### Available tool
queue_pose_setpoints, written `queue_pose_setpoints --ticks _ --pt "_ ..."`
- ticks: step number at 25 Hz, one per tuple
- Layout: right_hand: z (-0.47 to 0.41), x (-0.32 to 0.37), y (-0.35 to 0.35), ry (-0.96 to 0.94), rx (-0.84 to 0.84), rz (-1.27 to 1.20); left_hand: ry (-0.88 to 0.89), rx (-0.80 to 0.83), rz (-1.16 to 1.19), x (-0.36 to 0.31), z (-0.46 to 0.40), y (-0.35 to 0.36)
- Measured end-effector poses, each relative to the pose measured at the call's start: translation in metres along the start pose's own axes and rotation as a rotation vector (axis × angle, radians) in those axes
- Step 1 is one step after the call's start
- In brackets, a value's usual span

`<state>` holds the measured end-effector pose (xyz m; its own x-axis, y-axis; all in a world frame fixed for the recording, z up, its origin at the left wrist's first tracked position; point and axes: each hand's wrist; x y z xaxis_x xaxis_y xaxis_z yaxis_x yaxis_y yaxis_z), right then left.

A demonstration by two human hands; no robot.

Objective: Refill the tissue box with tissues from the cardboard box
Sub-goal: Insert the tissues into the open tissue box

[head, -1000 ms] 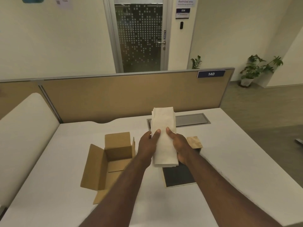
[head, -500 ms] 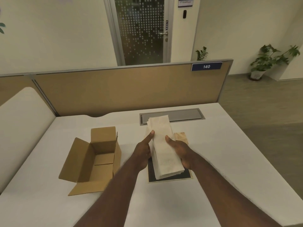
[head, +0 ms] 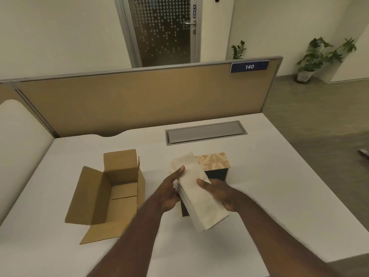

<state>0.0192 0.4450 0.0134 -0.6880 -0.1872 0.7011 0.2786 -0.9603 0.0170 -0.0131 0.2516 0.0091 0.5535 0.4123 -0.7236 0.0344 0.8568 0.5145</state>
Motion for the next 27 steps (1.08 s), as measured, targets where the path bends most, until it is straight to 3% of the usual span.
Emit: queue_pose_setpoints --ticks 9,17,27 --pt "-0.011 -0.015 -0.006 0.144 0.112 -0.033 -0.069 -0.012 0.076 0.020 -0.011 -0.026" --pt "-0.025 -0.037 -0.025 0.268 0.199 0.147 -0.026 -0.180 0.144 0.035 -0.024 -0.051" --pt "-0.048 -0.053 -0.079 0.254 0.165 -0.066 0.039 -0.295 0.163 0.060 -0.035 -0.051"
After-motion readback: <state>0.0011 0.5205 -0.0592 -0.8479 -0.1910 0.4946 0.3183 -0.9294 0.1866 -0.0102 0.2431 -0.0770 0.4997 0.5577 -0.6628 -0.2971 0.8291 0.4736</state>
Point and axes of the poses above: each hand's wrist, its own z-axis away from the middle knuckle, its own y-axis out of the palm, x = y × z, and after that the axes turned 10 degrees about y, right-handed
